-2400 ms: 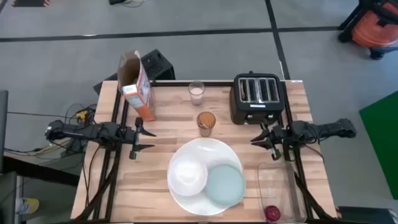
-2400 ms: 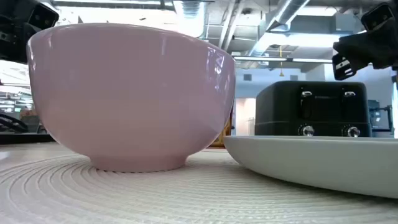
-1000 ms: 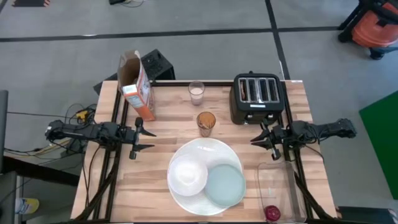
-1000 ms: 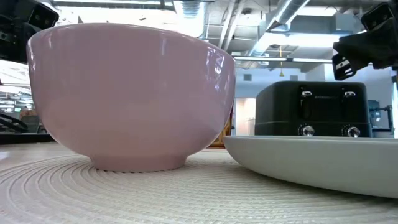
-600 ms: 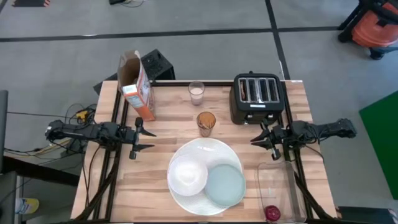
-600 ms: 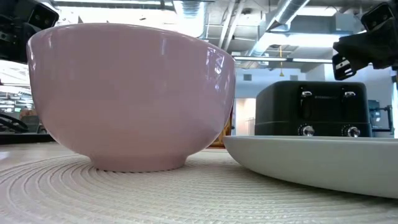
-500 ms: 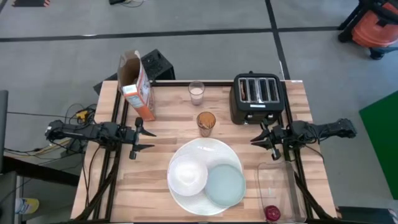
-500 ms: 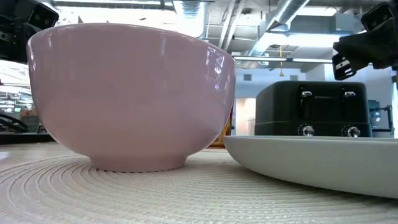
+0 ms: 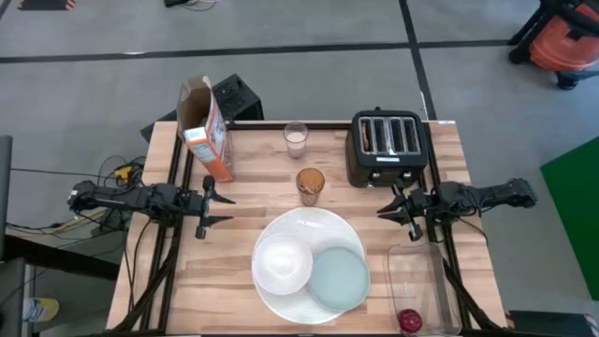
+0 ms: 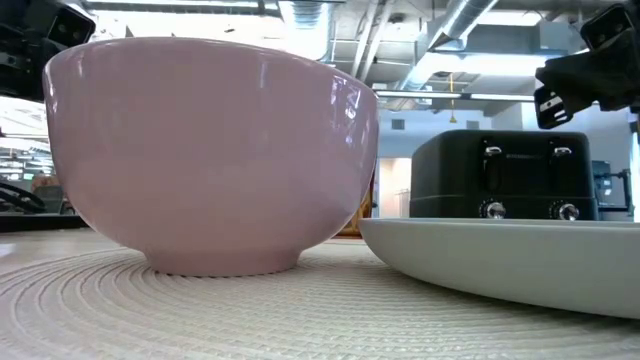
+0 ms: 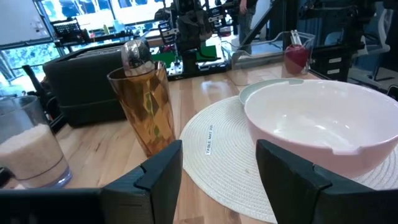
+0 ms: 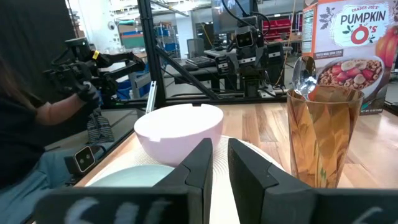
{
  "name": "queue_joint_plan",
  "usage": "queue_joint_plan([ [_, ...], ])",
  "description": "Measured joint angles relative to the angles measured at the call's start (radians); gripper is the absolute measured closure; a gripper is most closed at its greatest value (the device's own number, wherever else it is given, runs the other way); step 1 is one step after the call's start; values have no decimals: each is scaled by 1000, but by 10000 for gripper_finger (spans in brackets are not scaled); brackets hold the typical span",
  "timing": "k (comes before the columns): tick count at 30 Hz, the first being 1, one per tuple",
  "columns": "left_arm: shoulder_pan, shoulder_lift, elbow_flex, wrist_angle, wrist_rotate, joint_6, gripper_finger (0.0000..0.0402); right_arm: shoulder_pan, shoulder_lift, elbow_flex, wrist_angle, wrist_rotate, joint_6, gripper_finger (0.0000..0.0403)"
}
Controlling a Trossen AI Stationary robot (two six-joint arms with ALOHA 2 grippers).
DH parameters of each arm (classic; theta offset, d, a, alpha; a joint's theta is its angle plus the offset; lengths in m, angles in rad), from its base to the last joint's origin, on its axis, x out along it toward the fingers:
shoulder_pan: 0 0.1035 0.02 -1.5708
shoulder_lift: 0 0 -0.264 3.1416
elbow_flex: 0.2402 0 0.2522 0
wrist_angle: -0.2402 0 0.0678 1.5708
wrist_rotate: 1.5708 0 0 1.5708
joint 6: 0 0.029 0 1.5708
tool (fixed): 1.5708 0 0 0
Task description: Arrange a breakfast setting
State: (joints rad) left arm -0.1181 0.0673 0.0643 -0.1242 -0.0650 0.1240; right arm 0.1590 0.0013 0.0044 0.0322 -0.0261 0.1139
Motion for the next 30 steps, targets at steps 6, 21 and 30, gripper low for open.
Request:
queue_joint_plan([
  [6,0,0,0,3,-4,11,210,0,0,0,0,0,0,327],
  [21,0,0,1,-9,-15,-119,210,0,0,0,0,0,0,327],
  [30,0,0,1,-9,-28,-175,210,0,0,0,0,0,0,327],
])
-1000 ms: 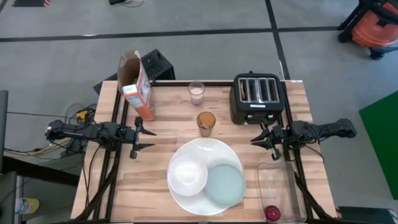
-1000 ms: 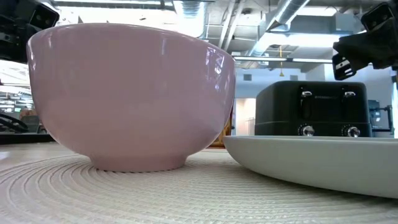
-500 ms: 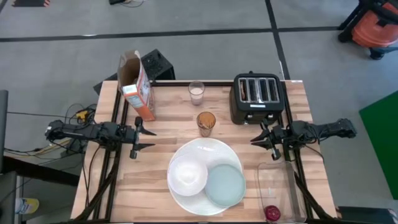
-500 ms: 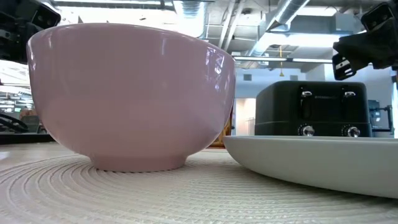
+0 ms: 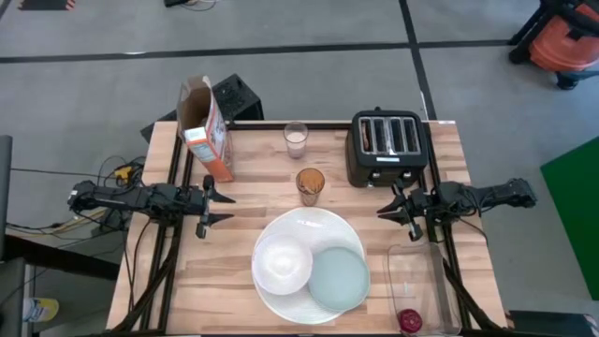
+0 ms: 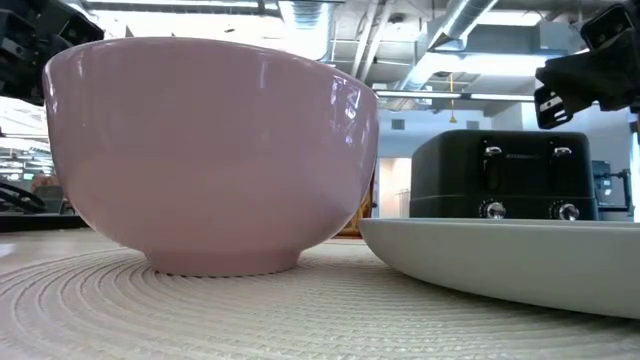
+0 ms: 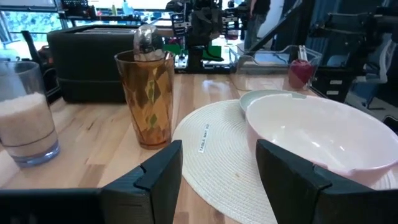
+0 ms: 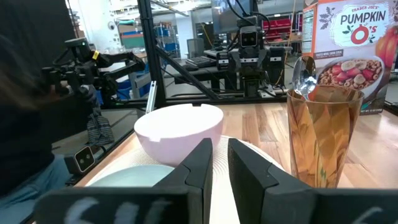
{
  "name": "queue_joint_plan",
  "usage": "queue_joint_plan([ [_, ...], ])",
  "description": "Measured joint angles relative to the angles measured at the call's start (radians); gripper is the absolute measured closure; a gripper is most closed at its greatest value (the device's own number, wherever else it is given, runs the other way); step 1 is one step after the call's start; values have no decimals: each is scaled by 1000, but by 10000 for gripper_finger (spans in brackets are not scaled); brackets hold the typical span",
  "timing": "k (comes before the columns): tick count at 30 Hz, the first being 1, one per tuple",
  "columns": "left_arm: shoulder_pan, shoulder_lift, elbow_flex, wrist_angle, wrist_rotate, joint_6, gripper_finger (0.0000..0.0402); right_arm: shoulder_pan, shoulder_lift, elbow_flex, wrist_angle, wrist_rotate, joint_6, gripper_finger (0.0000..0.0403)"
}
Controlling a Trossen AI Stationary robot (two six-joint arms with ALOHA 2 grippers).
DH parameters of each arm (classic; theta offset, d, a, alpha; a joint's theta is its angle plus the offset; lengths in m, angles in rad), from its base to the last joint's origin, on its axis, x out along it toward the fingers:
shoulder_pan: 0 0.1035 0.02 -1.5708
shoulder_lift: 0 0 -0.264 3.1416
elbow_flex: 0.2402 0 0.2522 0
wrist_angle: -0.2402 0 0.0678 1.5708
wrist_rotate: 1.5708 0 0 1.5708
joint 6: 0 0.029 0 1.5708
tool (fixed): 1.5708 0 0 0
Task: Arrange a breakfast setting
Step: Move the spoon to the left side of the white table mat
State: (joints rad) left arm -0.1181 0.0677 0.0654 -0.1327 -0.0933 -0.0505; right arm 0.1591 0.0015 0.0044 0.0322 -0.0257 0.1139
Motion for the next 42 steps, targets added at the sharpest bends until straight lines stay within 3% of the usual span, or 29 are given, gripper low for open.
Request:
queue_joint_plan([
  [20,0,2,0,2,-13,-81,210,0,0,0,0,0,0,327],
  [23,0,3,0,8,-62,-39,210,0,0,0,1,0,-10,327],
  [27,0,2,0,15,-140,-24,210,-2,0,0,2,0,-197,327],
  [34,0,5,0,11,-89,-8,210,-3,0,0,14,14,-528,327],
  [37,0,5,0,10,-87,-23,210,-4,0,0,65,50,-500,327],
  [42,0,5,0,10,-87,-96,210,-4,0,0,97,50,-306,327],
])
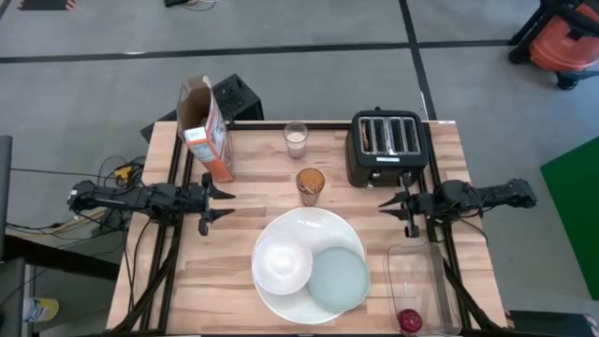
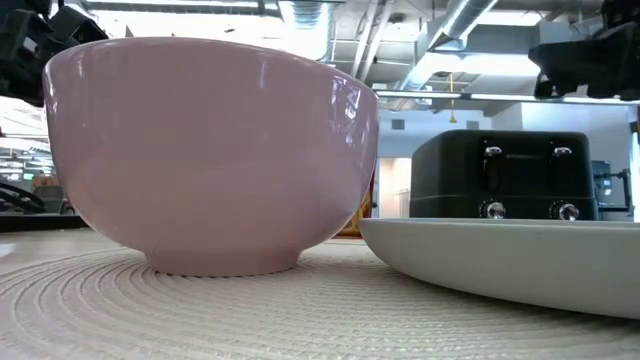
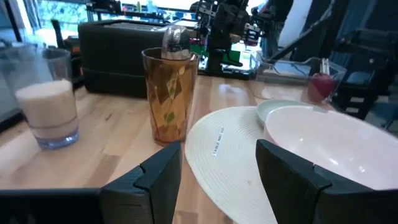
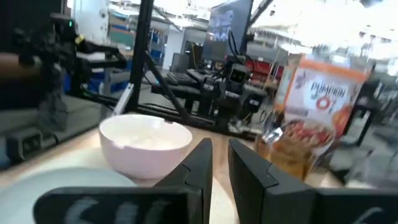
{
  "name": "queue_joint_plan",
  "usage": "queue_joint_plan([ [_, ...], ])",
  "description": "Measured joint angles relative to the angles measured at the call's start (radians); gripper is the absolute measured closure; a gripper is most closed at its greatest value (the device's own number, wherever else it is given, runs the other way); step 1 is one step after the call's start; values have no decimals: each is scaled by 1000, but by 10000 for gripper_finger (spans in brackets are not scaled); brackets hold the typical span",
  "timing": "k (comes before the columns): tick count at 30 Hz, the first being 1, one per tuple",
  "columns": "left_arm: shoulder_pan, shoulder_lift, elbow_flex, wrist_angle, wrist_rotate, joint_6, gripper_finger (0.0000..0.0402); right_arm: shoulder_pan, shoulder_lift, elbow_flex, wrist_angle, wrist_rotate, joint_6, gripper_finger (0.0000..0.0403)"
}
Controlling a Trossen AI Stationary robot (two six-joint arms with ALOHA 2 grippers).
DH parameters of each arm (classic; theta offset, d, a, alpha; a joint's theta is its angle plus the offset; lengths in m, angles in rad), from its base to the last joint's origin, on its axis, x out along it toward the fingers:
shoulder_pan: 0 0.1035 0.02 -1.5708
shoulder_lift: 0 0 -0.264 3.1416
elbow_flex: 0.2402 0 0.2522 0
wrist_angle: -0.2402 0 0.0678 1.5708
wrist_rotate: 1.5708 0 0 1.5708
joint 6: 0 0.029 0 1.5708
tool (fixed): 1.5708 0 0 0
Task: Arrange a breakfast setting
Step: Move the spoon to the left side of the white table mat
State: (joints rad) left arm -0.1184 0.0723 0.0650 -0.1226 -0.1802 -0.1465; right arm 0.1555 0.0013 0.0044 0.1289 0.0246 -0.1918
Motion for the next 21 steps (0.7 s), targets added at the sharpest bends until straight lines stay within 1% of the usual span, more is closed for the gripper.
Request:
queue_joint_plan([
  [3,0,0,0,0,0,-47,210,0,0,0,-3,0,76,327],
  [6,0,0,0,0,0,-57,210,0,0,0,-4,0,133,327],
  [9,0,0,0,1,-11,-35,210,0,0,0,-5,1,140,327],
  [16,0,0,-1,6,-17,-34,209,-1,0,0,-8,1,140,327],
  [21,0,0,-1,6,-29,-115,209,-1,0,0,-8,2,140,327],
])
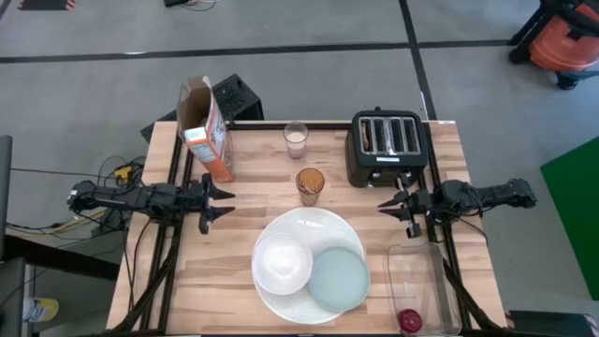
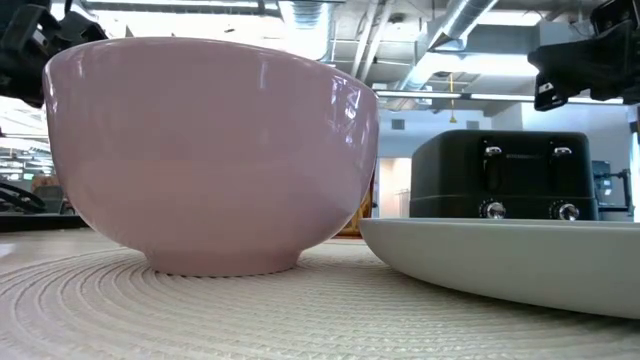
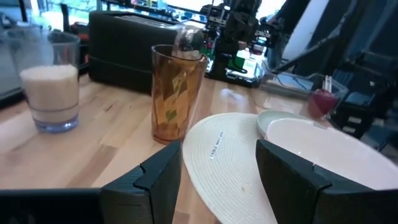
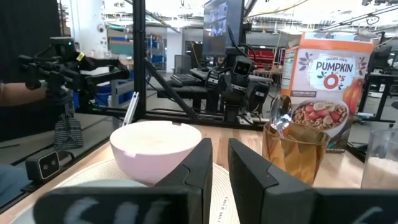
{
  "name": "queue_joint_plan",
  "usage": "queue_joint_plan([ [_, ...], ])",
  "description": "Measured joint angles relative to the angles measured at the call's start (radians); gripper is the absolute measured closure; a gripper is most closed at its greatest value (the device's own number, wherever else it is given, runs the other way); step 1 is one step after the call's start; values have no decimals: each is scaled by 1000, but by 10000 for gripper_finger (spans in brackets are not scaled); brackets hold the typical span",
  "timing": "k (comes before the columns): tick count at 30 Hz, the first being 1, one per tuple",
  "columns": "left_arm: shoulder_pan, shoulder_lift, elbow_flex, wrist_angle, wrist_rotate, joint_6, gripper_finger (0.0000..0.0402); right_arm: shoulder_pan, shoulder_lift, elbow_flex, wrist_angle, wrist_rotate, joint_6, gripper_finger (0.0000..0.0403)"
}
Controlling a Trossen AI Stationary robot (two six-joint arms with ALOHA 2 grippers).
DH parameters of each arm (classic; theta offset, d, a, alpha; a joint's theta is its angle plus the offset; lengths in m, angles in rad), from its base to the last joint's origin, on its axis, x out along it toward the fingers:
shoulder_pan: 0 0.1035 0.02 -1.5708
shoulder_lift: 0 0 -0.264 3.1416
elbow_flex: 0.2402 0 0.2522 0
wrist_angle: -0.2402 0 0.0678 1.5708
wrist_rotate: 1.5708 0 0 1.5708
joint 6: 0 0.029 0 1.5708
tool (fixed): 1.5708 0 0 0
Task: Arrange a breakfast setting
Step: Move the spoon to the left side of the white table mat
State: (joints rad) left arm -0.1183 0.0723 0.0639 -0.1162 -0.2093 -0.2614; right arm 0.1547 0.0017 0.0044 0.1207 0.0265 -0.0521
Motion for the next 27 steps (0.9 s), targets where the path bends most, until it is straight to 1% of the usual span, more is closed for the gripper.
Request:
queue_joint_plan([
  [3,0,0,0,0,6,-38,209,-1,0,0,0,0,1,327],
  [9,0,0,-1,4,110,-8,209,3,0,0,0,1,2,327],
  [13,0,0,-1,75,142,13,209,0,0,0,0,1,0,327],
  [17,0,0,-1,151,205,30,209,-1,0,0,0,1,0,327],
  [23,0,0,-1,196,204,95,209,-1,0,0,-1,1,0,327],
  [27,0,0,32,196,199,138,209,-1,0,0,-1,1,-1,327],
])
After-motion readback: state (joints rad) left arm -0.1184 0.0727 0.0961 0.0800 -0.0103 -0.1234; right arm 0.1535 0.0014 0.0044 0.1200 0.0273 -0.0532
